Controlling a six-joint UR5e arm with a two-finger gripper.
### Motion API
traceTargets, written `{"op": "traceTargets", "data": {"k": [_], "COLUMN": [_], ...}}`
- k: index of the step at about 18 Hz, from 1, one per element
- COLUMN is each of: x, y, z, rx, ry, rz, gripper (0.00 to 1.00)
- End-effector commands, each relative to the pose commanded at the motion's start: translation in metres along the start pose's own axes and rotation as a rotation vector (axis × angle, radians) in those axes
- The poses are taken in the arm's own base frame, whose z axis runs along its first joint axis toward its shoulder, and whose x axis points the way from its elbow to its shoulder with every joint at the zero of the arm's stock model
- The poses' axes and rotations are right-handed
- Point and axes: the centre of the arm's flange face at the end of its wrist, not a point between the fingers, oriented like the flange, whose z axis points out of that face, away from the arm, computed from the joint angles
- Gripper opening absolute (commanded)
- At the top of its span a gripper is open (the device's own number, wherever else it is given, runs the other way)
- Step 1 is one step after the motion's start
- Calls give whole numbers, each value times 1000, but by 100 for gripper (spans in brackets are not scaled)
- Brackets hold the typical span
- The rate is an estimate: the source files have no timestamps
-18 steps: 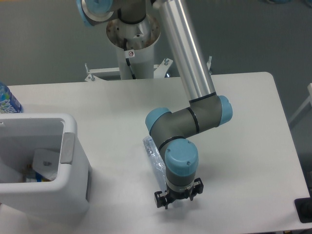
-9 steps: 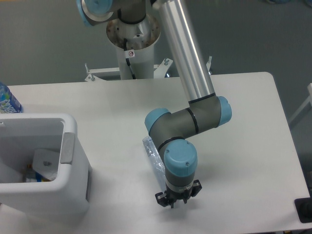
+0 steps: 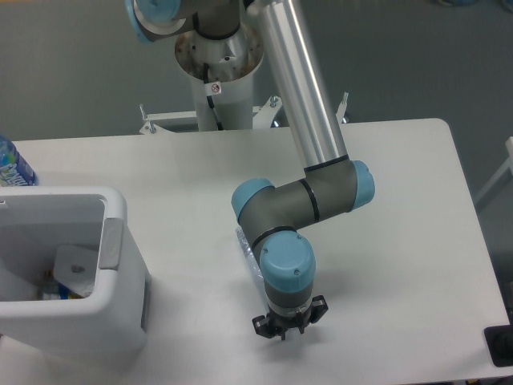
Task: Place the trash in the trash can
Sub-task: 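Close the gripper around the bottle's cap end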
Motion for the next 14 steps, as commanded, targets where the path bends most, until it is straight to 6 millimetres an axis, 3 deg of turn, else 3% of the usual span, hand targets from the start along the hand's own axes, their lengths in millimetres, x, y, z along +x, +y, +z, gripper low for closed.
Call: {"op": "traceTargets", "data": {"k": [4,9,11,14], "x": [0,-9,-16,-24], "y": [-3,-8,-12,-13], "z": [-8,-48,-81,-151], "rx": [14,72,122,231], "ry": [5,40,79,190], "rz": [0,-10,-19,-31], "gripper": [31,30,30,30]}}
